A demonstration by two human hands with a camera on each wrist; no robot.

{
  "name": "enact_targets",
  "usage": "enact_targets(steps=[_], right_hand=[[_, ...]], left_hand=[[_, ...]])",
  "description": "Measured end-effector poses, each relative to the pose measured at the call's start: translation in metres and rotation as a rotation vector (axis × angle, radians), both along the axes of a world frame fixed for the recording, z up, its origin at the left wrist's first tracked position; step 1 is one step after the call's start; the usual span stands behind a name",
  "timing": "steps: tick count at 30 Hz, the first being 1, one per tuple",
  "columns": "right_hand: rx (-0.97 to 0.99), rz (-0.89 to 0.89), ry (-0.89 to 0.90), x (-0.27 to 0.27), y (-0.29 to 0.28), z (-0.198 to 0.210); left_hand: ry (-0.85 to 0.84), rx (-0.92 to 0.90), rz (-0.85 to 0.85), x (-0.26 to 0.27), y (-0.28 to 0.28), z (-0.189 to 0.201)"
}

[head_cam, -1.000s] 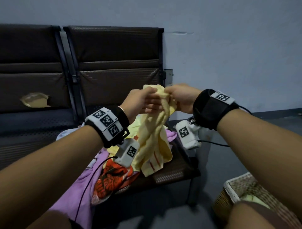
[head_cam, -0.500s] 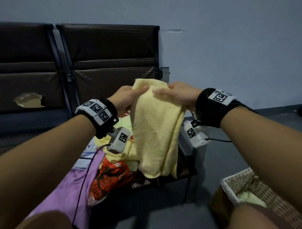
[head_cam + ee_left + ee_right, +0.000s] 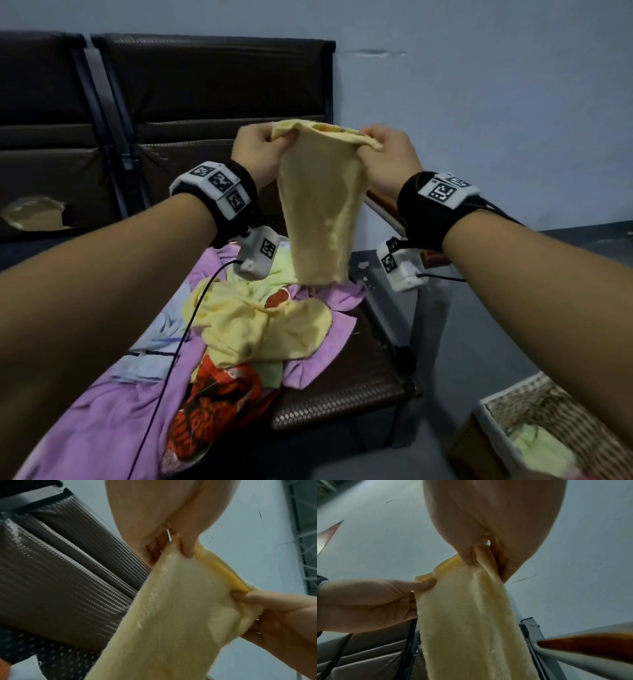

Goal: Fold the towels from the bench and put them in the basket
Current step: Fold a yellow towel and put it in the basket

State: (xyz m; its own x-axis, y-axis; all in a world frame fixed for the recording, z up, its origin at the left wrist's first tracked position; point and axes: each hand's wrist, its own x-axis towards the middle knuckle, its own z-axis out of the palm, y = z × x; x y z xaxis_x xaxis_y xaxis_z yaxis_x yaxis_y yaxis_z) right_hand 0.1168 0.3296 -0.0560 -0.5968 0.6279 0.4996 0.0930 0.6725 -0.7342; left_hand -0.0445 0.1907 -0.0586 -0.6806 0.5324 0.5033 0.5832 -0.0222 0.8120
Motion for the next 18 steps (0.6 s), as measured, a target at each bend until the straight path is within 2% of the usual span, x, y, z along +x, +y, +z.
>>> enact_targets(steps=[3, 5, 9, 11, 15, 18], right_hand=[[-0.055, 0.058, -0.018, 0.004, 0.001, -0.018], [-0.079, 0.085, -0.101, 0.015, 0.000, -0.039], [-0.099, 0.204, -0.529, 0.047, -0.007, -0.087], [-0.234, 0.295, -0.710, 0.062, -0.016, -0.113], [-0.493, 0.384, -0.925, 0.083, -0.031, -0.148], [-0.552, 0.372, -0.986, 0.083, -0.031, -0.158]], left_hand=[[-0.036, 0.030, -0.116, -0.003, -0.010, -0.021], [-0.106, -0.048, -0.165, 0.002, -0.023, -0.047], [-0.231, -0.347, -0.277, 0.025, -0.056, -0.105], [-0.259, -0.545, -0.373, 0.040, -0.068, -0.130], [-0.418, -0.916, -0.623, 0.059, -0.082, -0.156], [-0.431, -0.988, -0.669, 0.056, -0.080, -0.155]])
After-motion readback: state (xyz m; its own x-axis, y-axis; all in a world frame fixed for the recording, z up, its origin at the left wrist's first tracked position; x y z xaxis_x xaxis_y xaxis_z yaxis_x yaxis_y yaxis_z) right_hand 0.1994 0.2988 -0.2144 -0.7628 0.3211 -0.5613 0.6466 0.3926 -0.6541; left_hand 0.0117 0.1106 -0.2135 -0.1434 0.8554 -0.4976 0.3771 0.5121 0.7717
